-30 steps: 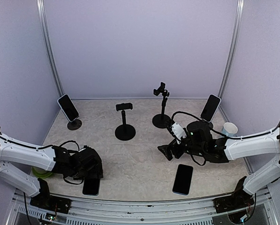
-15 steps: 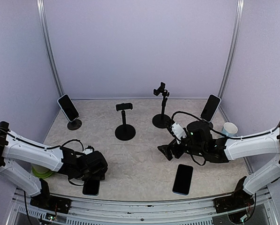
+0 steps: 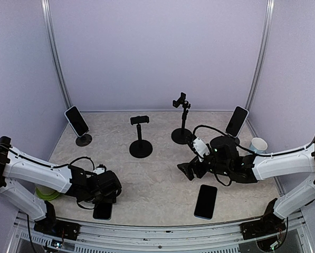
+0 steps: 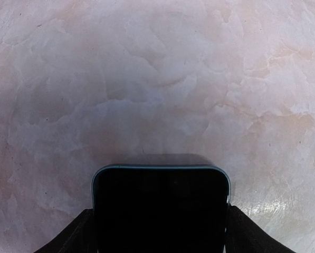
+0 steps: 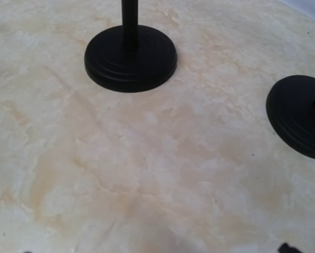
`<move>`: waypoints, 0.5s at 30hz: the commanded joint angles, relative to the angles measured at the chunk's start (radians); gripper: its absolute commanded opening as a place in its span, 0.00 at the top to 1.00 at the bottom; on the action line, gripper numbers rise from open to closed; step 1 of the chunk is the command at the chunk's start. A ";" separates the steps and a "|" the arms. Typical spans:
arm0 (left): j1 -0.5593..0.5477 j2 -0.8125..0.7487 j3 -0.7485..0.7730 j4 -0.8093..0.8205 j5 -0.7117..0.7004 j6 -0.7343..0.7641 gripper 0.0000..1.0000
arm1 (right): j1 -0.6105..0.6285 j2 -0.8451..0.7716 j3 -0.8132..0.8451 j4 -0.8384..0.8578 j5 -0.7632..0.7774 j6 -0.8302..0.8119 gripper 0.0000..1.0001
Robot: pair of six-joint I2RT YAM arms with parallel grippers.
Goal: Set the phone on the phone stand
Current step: Pick up the phone from the center of the board.
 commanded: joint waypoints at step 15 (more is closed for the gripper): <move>-0.013 0.019 0.059 0.109 0.062 0.153 0.31 | -0.007 0.015 0.041 -0.019 -0.113 0.021 0.00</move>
